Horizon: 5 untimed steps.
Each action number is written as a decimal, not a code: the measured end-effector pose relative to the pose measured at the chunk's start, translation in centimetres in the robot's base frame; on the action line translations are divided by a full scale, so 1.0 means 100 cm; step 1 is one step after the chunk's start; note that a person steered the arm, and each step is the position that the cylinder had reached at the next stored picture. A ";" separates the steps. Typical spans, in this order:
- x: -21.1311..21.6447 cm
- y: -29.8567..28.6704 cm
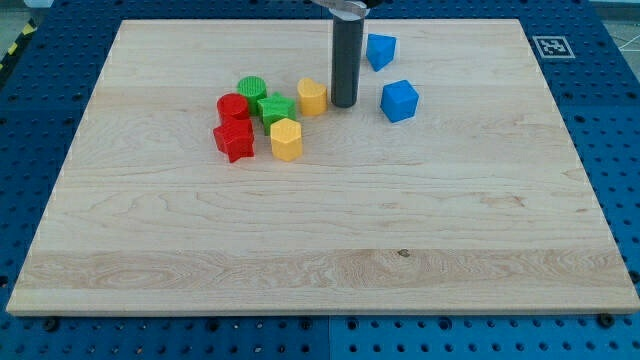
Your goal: Push blue cube to the center
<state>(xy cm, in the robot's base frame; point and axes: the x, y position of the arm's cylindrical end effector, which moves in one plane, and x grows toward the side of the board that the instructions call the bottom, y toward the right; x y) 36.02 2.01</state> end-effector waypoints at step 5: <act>-0.038 0.017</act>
<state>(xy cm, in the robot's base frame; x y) 32.22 3.70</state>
